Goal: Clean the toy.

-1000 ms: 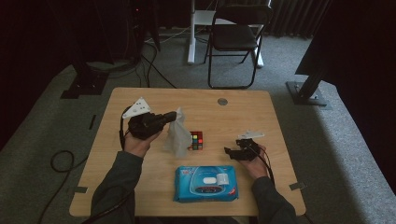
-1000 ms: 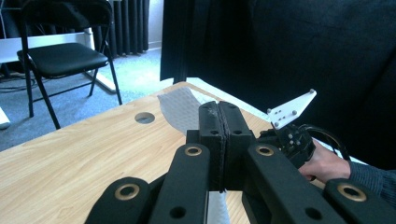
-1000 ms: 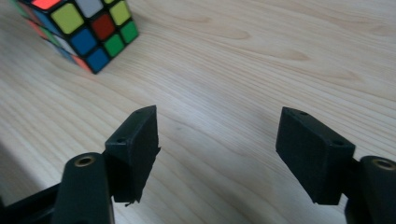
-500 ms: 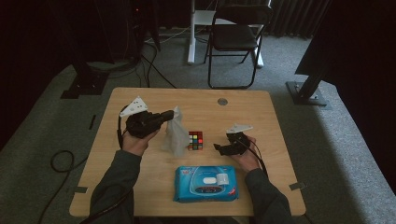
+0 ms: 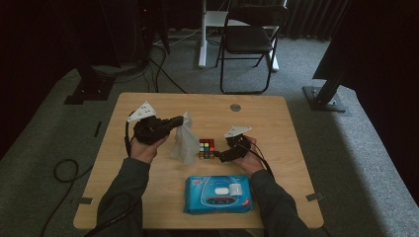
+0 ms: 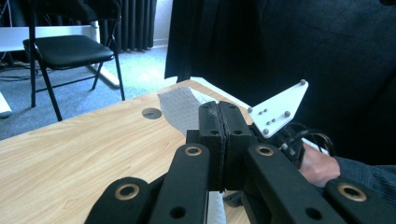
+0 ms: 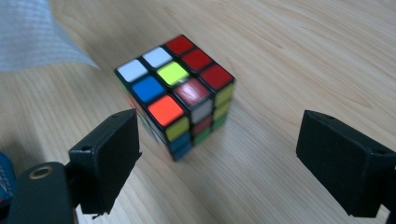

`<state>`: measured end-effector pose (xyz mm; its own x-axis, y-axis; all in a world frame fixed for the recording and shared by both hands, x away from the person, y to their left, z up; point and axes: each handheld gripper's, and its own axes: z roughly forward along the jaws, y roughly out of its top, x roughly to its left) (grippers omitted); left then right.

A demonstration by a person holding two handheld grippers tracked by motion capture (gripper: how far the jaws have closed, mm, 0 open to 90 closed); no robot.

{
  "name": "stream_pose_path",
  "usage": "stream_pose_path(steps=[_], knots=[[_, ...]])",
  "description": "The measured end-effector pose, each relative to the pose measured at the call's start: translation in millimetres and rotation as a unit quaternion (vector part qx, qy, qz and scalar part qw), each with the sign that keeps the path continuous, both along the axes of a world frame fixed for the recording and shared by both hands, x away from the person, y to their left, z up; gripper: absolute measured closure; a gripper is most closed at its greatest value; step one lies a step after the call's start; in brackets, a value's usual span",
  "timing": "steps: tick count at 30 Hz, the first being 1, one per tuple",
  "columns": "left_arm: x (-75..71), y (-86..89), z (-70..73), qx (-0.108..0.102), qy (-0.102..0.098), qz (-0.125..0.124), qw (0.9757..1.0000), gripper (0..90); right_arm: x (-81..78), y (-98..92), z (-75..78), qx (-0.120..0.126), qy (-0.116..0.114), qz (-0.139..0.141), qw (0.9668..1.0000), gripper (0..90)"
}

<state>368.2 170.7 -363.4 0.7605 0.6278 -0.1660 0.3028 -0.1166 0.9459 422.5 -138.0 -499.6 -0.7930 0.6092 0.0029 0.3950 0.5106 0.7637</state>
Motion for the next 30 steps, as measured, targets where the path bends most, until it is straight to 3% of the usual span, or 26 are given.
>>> stream_pose_path(steps=[15,22,30], knots=[[7.2,-4.0,-3.2,-0.007,0.005,0.0,1.0,89.7,15.8,25.8,-5.8,-0.005,0.007,0.045,0.999,12.7],[17.2,-12.5,-0.5,-0.024,0.0,-0.003,0.9997,89.7,17.9,26.5,-11.2,-0.002,0.023,0.046,0.9987,14.2],[32.9,-31.6,0.3,-0.048,-0.004,-0.003,0.9988,89.7,16.7,26.1,-13.1,0.007,0.026,0.038,0.9989,15.9]])
